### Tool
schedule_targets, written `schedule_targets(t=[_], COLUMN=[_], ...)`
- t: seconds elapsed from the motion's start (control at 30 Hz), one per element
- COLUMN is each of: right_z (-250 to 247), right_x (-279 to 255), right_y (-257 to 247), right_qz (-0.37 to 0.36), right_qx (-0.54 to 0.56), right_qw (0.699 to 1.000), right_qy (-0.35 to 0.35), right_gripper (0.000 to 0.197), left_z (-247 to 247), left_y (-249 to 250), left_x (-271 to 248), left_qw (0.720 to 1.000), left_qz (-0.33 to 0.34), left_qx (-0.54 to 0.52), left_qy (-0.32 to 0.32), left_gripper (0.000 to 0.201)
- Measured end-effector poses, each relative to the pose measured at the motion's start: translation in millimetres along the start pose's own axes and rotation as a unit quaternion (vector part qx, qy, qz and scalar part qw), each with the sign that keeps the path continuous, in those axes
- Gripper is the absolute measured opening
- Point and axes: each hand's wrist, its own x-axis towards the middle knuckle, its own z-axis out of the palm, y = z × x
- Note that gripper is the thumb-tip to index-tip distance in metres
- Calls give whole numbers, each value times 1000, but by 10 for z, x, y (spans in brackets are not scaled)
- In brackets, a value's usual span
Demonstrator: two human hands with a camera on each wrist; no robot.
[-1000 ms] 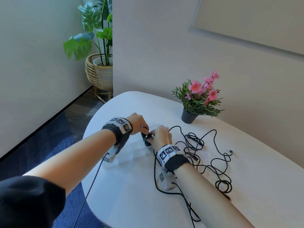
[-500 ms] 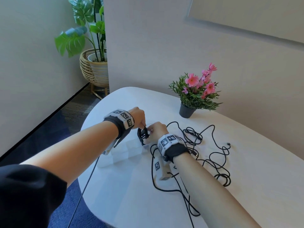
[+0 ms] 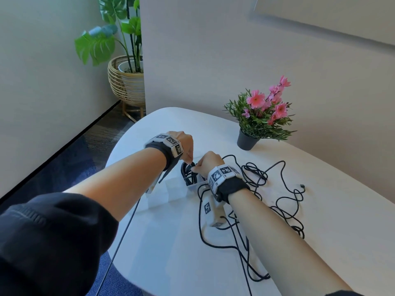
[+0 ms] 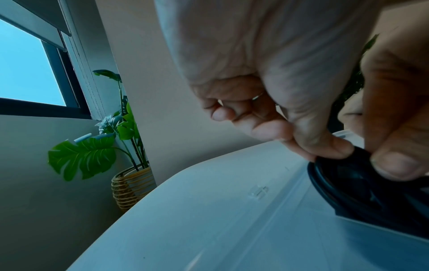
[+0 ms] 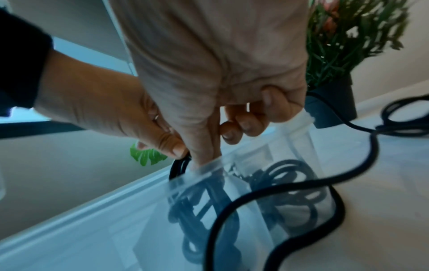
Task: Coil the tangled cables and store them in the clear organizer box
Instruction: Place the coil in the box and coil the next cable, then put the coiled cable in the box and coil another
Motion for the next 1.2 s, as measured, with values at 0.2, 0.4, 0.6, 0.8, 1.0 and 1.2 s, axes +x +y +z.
schedule_targets(t=[0.2, 0.4, 0.6, 0.8, 1.0, 1.2], right_z=[11, -35, 10, 14, -5, 70], right_x=[1, -9, -65, -30, 92, 224], right_y=[-91, -81, -79, -206, -193, -187], right_qz=[14, 6, -11, 11, 7, 2], right_qx=[-52, 24, 34, -32, -91, -140], right_qw=[998, 999, 999, 999, 996, 989], right_qy=[22, 40, 38, 18, -1, -39], right_gripper=[23, 27, 19, 18, 26, 42], left_z=[83, 64, -6, 25, -18, 1], left_y=[-40, 13, 13, -18, -8, -43], left_x=[0, -75, -152, -131, -94, 9], left_qw=[1000, 998, 996, 996, 997, 995], left_qz=[-7, -33, -19, -27, -35, -39], left_qx=[-14, -52, -78, -87, -73, -75], left_qy=[10, 7, -25, -19, -20, -49], left_gripper=[24, 23, 15, 15, 21, 37])
